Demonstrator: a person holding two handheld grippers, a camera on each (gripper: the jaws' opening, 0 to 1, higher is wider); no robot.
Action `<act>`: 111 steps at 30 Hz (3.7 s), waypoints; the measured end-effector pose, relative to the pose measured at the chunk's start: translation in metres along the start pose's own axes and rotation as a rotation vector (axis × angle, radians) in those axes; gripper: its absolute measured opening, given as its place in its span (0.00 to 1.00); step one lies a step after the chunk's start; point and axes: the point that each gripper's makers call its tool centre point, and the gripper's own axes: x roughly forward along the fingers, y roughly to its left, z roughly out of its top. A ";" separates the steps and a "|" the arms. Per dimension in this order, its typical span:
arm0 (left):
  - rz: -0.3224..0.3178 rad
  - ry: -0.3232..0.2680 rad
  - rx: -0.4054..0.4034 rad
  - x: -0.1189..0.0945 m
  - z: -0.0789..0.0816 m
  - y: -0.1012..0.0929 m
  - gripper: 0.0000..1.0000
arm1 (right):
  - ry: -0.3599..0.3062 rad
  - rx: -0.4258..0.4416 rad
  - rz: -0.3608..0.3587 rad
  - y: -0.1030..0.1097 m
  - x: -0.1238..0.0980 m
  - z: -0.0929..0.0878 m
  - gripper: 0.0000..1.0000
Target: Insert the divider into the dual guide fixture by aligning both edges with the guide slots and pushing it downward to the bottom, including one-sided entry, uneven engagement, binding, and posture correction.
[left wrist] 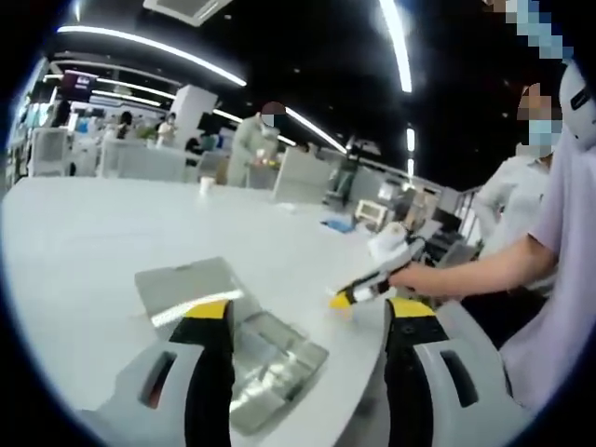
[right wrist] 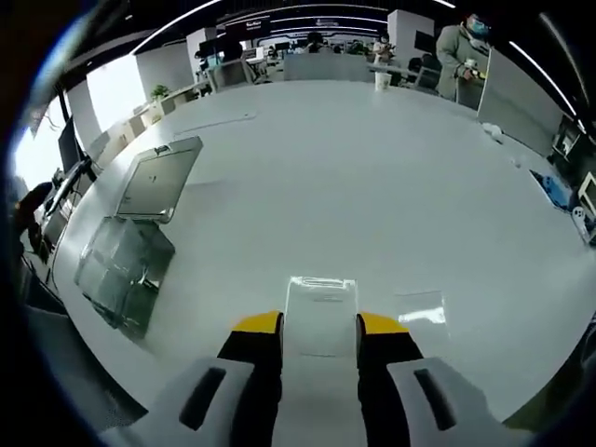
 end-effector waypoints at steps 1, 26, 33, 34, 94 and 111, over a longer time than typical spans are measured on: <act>0.001 -0.003 -0.003 0.000 0.001 0.000 0.63 | -0.005 0.001 0.001 0.001 -0.002 0.001 0.27; -0.023 0.014 -0.156 0.019 0.002 0.002 0.52 | -0.172 -0.051 0.056 0.032 -0.040 0.045 0.26; -0.039 0.033 -0.177 0.027 -0.003 -0.002 0.50 | -0.235 -0.090 0.094 0.055 -0.056 0.061 0.26; -0.041 0.036 -0.176 0.028 -0.003 -0.003 0.49 | -0.240 -0.093 0.097 0.057 -0.057 0.062 0.26; -0.094 0.047 -0.657 0.060 -0.005 -0.003 0.09 | -0.430 -0.361 0.373 0.202 -0.112 0.095 0.26; -0.115 0.050 -0.747 0.059 -0.002 -0.005 0.00 | -0.446 -0.390 0.396 0.205 -0.115 0.097 0.27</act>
